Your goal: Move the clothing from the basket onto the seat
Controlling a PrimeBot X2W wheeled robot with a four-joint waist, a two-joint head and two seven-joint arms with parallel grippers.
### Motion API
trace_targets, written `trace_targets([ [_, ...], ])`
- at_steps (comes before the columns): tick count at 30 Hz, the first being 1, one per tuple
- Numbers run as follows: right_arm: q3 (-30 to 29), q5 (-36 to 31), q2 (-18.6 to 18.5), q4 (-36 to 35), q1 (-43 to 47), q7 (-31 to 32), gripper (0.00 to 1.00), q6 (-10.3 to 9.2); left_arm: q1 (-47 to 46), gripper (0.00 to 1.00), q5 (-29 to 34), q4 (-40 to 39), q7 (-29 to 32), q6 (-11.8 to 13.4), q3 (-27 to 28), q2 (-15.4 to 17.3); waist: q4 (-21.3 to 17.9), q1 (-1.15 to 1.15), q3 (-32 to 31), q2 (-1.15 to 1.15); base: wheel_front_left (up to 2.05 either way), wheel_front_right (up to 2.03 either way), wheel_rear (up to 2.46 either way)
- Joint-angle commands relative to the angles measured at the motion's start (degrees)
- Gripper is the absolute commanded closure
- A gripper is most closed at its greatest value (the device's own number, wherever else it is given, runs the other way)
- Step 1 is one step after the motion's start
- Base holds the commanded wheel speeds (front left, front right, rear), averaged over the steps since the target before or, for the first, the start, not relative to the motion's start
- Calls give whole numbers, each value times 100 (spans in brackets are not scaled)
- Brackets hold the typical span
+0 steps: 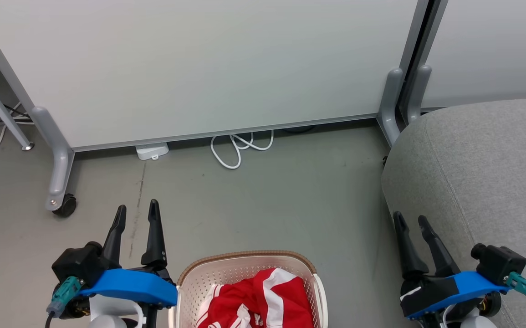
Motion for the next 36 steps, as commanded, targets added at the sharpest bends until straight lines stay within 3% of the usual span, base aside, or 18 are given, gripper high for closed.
trace_targets([
  [1,30,-143,-37,-21,-100,-69,0,11,-137,0,156,-28,-63,17,-32,54,2,0,1,0,0,0,0],
  [36,21,-1792,-42,274,-103,-475,0,15,-145,0,1797,180,-470,40,-402,76,56,0,11,0,0,0,0],
])
